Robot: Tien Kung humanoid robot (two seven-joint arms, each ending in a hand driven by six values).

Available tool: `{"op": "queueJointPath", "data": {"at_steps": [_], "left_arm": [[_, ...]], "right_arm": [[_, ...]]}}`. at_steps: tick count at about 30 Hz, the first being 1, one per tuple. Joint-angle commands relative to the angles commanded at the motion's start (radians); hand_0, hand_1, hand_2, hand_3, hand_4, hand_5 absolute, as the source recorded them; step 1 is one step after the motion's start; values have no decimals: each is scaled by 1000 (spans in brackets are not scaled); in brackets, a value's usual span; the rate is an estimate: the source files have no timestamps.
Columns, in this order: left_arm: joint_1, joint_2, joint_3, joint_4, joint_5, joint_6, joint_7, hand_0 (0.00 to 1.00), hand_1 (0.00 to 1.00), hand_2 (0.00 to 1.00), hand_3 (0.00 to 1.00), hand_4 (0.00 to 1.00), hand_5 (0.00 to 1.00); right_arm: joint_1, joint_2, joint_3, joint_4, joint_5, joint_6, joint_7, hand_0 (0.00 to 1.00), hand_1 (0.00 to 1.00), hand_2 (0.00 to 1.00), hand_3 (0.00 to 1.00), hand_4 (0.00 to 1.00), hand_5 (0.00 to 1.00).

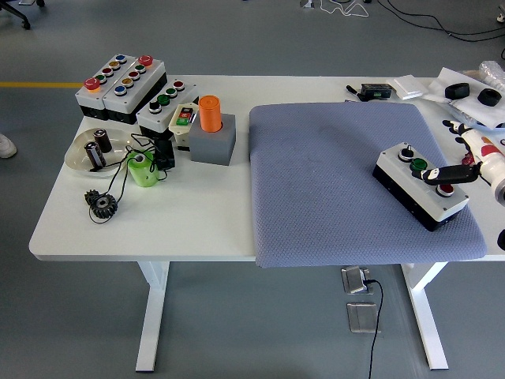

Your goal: Pick up the button,place it on the desk,press the button,press the button

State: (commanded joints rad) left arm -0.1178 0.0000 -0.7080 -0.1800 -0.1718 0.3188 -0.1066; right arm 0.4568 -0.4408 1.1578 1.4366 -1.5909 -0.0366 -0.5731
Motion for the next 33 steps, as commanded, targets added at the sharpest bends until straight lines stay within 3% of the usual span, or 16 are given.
{"op": "queueJointPath", "data": {"at_steps": [11, 23, 30, 31, 33], "left_arm": [[-4, 0, 11, 0, -18, -4, -4, 650, 704, 724, 517, 311, 951], [-4, 0, 23, 0, -32, -5, -5, 650, 704, 724, 518, 312, 952], [-5, 0, 22, 0, -35, -6, -7, 650, 704, 724, 517, 311, 950], [-5, 0, 22, 0, -35, -5, -7, 650, 704, 724, 517, 313, 947], [-4, 0, 23, 0, -36, -6, -7, 650, 704, 724, 517, 313, 947]], "right_arm": [[76, 94, -49, -96, -56, 29, -72, 998, 984, 998, 998, 965, 269], [172, 182, -93, -288, -196, 82, -72, 998, 982, 998, 998, 964, 275], [211, 204, -96, -369, -243, 100, -72, 998, 961, 998, 998, 961, 276], [212, 205, -97, -371, -244, 101, -72, 986, 901, 966, 998, 961, 282], [218, 205, -101, -383, -247, 109, -72, 986, 901, 966, 998, 961, 282]]}}
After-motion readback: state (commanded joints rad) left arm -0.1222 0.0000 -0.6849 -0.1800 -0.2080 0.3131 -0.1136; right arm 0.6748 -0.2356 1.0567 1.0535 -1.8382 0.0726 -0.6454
